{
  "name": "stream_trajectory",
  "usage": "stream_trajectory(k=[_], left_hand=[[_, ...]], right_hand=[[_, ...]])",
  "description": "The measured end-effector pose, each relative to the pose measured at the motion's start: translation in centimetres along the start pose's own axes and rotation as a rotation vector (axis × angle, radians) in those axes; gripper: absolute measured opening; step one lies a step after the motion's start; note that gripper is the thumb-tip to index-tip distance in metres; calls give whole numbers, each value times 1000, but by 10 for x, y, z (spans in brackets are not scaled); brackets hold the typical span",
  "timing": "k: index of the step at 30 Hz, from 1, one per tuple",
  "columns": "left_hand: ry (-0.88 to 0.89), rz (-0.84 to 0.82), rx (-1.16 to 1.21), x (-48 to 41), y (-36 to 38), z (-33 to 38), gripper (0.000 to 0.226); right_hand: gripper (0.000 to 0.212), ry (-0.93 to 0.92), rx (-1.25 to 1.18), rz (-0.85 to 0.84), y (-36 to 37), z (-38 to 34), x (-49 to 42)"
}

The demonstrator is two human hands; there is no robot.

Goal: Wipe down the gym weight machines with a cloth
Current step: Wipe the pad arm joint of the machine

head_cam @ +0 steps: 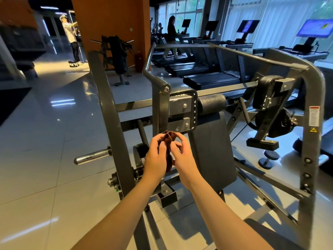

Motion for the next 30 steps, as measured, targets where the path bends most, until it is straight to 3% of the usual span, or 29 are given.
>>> stream_trajectory(k=[8, 14, 17, 20, 23, 30], left_hand=[[-106, -6, -40, -13, 2, -10, 23], [26, 17, -203, -19, 5, -12, 28], [51, 75, -199, -24, -1, -10, 35], [30, 249, -133, -29, -13, -6, 36], [-110, 211, -42, -37, -8, -8, 38], [-125, 209, 5, -41, 1, -32, 38]], right_hand=[[27, 40, -14, -7, 2, 10, -10], [21, -6, 29, 65, 1, 15, -24], [21, -75, 99, 174, -4, 12, -30], [22, -213, 137, 221, -8, 1, -39], [26, -372, 287, 140, 0, -9, -52], [26, -406, 443, 126, 12, 15, -63]])
Point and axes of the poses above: each hand's wrist, its own x-axis away from the middle knuckle, its own y-axis out of the palm, z = x × y, the point moved 3 cm from there along -x, towards the middle knuckle, and after that the axes turned 11 degrees about -y, right-handed, at the moved point
